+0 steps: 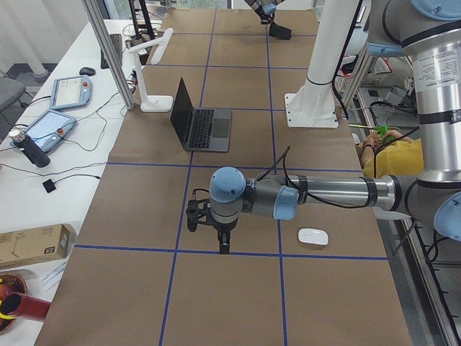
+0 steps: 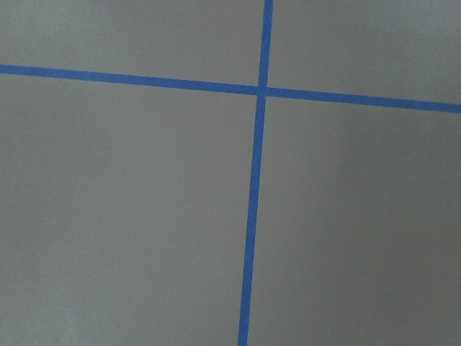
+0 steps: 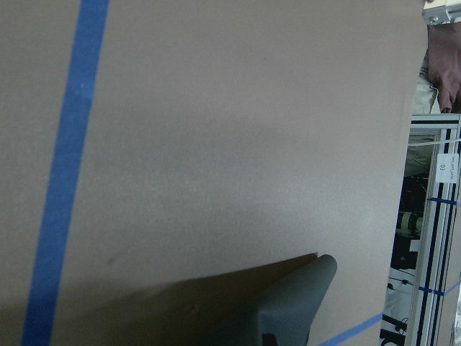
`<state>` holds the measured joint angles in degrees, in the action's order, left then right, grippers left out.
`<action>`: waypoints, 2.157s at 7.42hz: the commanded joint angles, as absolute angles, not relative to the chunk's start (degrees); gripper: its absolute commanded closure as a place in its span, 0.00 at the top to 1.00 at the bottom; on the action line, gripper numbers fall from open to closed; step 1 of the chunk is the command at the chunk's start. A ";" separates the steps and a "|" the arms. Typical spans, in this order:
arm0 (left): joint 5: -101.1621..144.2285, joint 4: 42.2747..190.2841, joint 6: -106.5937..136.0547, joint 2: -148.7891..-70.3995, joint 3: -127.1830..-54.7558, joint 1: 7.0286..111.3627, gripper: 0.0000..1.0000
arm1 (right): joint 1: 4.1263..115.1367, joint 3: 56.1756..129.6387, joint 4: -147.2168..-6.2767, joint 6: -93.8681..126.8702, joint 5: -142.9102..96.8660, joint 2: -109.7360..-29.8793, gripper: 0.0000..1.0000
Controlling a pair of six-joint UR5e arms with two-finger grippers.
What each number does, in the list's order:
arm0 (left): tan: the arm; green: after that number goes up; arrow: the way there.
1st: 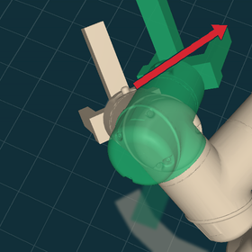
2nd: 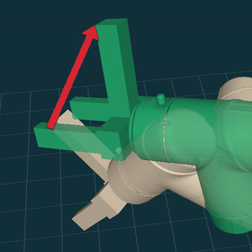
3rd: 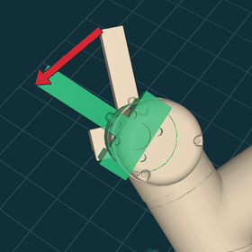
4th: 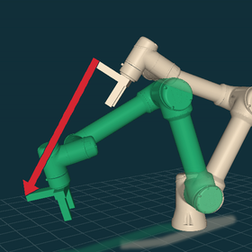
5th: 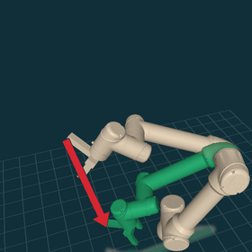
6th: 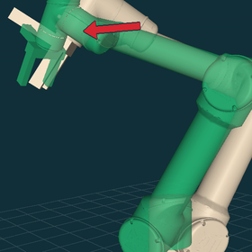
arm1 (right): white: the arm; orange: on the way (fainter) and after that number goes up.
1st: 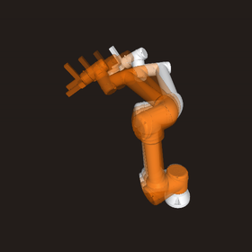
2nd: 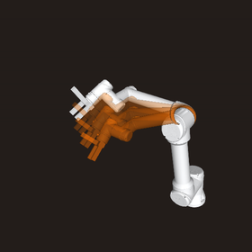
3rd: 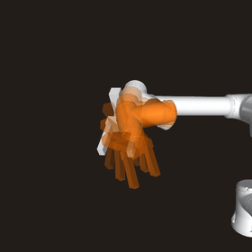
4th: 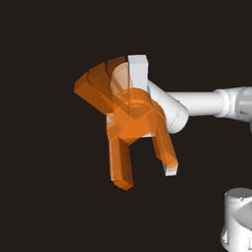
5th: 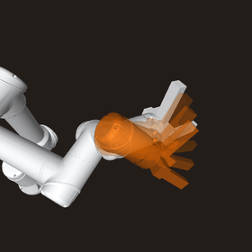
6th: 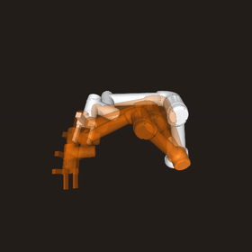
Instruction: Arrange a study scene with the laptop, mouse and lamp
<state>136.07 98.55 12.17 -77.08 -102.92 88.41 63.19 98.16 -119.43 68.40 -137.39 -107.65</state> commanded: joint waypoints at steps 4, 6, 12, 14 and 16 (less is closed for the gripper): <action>135.79 98.35 12.22 -77.08 -102.13 88.42 1.00 | 63.28 103.17 -124.54 80.07 -137.29 -88.54 0.00; 135.79 98.26 12.22 -77.08 -101.95 88.33 1.00 | 63.19 104.41 -123.93 87.23 -137.29 -80.46 0.00; 135.70 98.26 12.30 -77.96 -99.41 88.24 1.00 | 55.06 109.16 -106.62 116.63 -133.01 -64.78 0.00; 135.79 98.26 12.30 -77.96 -98.88 88.24 1.00 | 47.66 109.68 -99.76 128.46 -126.06 -61.47 0.00; 135.88 98.26 12.30 -77.96 -98.70 88.24 1.00 | 41.79 110.91 -100.19 136.79 -119.67 -59.59 0.00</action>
<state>135.83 98.30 12.30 -77.95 -98.84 88.24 46.07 110.02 -100.53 130.58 -124.62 -60.86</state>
